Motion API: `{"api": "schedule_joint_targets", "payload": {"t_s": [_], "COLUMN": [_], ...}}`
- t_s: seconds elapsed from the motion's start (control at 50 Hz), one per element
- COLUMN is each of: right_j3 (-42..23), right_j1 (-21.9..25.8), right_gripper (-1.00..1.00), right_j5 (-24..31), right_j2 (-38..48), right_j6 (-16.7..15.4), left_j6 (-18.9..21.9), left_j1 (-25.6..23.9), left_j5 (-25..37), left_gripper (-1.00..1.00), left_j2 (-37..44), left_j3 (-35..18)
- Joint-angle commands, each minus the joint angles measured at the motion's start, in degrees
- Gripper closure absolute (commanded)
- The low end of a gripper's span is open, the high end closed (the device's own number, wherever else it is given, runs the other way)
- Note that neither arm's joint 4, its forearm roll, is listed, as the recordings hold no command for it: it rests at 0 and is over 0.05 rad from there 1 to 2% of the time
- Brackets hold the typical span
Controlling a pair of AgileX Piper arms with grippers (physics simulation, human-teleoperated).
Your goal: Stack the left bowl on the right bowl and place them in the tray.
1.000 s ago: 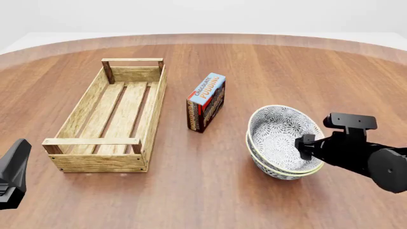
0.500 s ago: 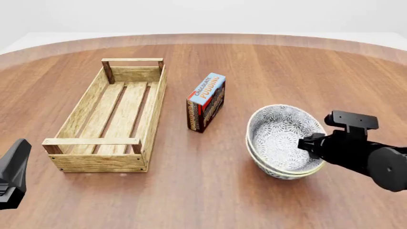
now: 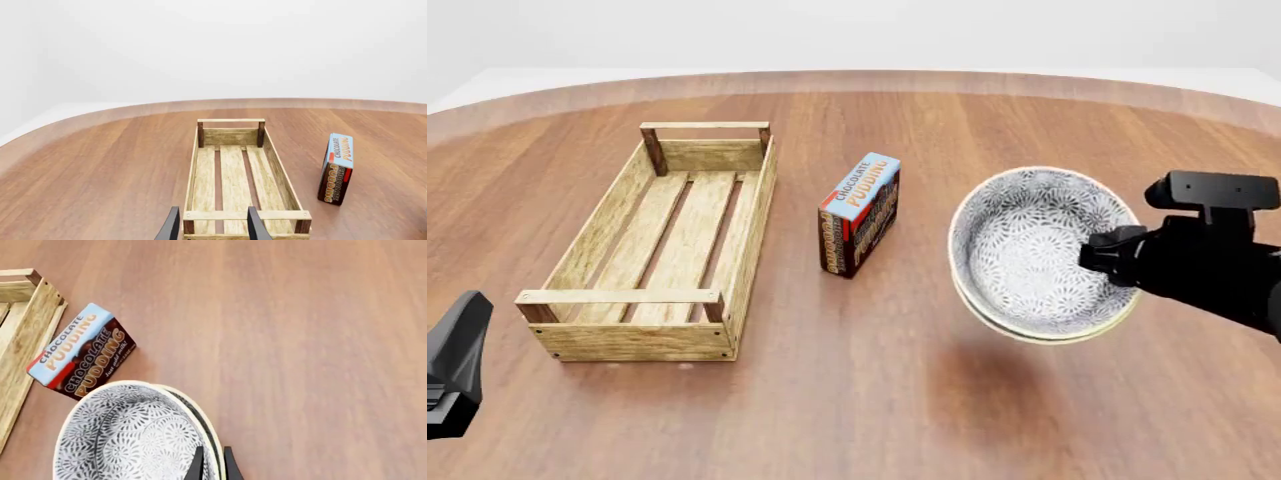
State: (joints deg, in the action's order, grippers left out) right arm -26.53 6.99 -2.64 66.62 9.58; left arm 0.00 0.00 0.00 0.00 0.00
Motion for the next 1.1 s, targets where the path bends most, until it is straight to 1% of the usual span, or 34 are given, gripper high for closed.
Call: {"api": "schedule_joint_targets", "payload": {"t_s": [0.02, 0.04, 0.06, 0.1, 0.22, 0.24, 0.26, 0.42, 0.46, 0.5, 0.52, 0.56, 0.58, 0.62, 0.76, 0.82, 0.86, 0.9, 0.94, 0.96, 1.0, 1.04, 1.1], "right_j3": [-5.7, -7.5, -8.7, -11.5, -20.6, -22.1, -22.1, -33.6, -36.3, -37.4, -40.0, -41.1, -43.6, -46.1, -52.7, -56.7, -58.7, -60.2, -61.9, -63.5, -64.3, -66.1, -69.4], "right_j1": [0.9, 1.2, 1.9, 2.5, 5.7, 6.2, 6.2, 9.8, 10.7, 10.8, 11.4, 11.7, 12.4, 13.2, 16.4, 19.0, 19.4, 20.9, 21.7, 22.7, 22.9, 24.0, 24.3], "right_gripper": [1.0, 1.0, 1.0, 1.0, 1.0, 1.0, 1.0, 1.0, 1.0, 1.0, 1.0, 1.0, 1.0, 1.0, 1.0, 1.0, 1.0, 1.0, 1.0, 1.0, 1.0, 1.0, 1.0], "right_j5": [6.7, 8.2, 9.0, 10.6, 14.9, 15.8, 15.8, 19.0, 19.3, 19.5, 19.7, 19.8, 19.8, 19.8, 19.4, 19.2, 19.4, 19.0, 18.9, 18.7, 18.7, 18.6, 18.8], "right_j2": [-7.5, -7.7, -8.3, -7.9, -5.1, -4.6, -4.6, 1.7, 3.2, 4.1, 6.2, 7.1, 9.2, 11.1, 16.5, 19.3, 20.9, 22.5, 24.4, 26.4, 27.2, 29.0, 31.7], "right_j6": [1.2, 0.7, 1.2, 0.6, -0.2, -0.9, -0.9, -2.1, -3.1, -3.0, -3.2, -3.3, -3.3, -3.4, -1.8, -1.5, -1.1, 0.5, 1.0, 2.1, 2.0, 2.9, 3.5], "left_j6": [0.0, 0.0, 0.0, 0.0, 0.0, 0.0, 0.0, 0.0, 0.0, 0.0, 0.0, 0.0, 0.0, 0.0, 0.0, 0.0, 0.0, 0.0, 0.0, 0.0, 0.0, 0.0, 0.0], "left_j1": [0.0, 0.0, 0.0, 0.0, 0.0, 0.0, 0.0, 0.0, 0.0, 0.0, 0.0, 0.0, 0.0, 0.0, 0.0, 0.0, 0.0, 0.0, 0.0, 0.0, 0.0, 0.0, 0.0], "left_j5": [0.0, 0.0, 0.0, 0.0, 0.0, 0.0, 0.0, 0.0, 0.0, 0.0, 0.0, 0.0, 0.0, 0.0, 0.0, 0.0, 0.0, 0.0, 0.0, 0.0, 0.0, 0.0, 0.0], "left_gripper": [-1.0, -1.0, -1.0, -1.0, -1.0, -1.0, -1.0, -1.0, -1.0, -1.0, -1.0, -1.0, -1.0, -1.0, -1.0, -1.0, -1.0, -1.0, -1.0, -1.0, -1.0, -1.0, -1.0], "left_j2": [0.0, 0.0, 0.0, 0.0, 0.0, 0.0, 0.0, 0.0, 0.0, 0.0, 0.0, 0.0, 0.0, 0.0, 0.0, 0.0, 0.0, 0.0, 0.0, 0.0, 0.0, 0.0, 0.0], "left_j3": [0.0, 0.0, 0.0, 0.0, 0.0, 0.0, 0.0, 0.0, 0.0, 0.0, 0.0, 0.0, 0.0, 0.0, 0.0, 0.0, 0.0, 0.0, 0.0, 0.0, 0.0, 0.0, 0.0]}}
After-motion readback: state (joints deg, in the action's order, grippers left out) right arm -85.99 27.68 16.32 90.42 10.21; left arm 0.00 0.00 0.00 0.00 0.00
